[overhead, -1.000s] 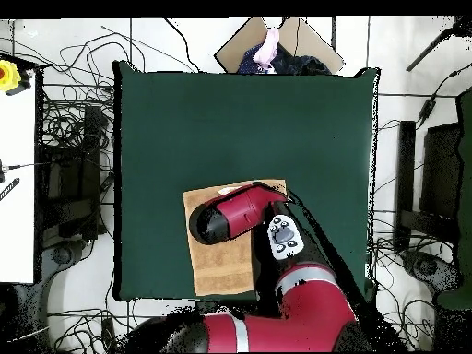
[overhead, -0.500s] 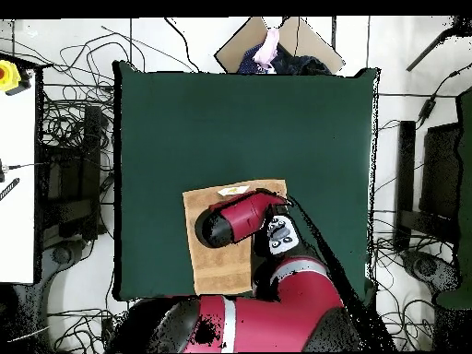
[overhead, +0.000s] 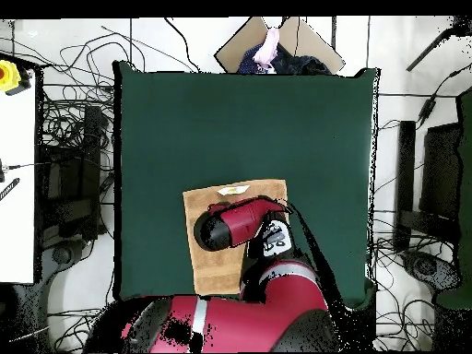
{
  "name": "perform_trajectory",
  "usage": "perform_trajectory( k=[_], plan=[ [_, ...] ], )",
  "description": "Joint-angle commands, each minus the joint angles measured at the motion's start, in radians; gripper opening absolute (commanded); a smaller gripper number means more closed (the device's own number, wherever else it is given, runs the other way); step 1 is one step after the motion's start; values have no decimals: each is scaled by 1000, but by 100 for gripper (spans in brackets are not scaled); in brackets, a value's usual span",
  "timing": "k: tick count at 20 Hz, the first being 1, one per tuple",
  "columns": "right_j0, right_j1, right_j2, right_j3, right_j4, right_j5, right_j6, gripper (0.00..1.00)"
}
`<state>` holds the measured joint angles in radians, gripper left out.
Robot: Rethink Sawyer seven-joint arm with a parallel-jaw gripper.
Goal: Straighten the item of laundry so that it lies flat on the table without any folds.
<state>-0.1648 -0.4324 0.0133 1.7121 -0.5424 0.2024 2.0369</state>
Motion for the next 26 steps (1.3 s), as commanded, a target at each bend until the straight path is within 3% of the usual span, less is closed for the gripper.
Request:
perform_trajectory(
  k=[1, 15, 26],
  plan=[
    [23, 108, -73, -48, 141, -194, 295, 100],
    [2, 109, -78, 39, 261, -408, 244, 100],
    [-24, 110, -62, -3, 258, -397, 168, 100]
  ],
)
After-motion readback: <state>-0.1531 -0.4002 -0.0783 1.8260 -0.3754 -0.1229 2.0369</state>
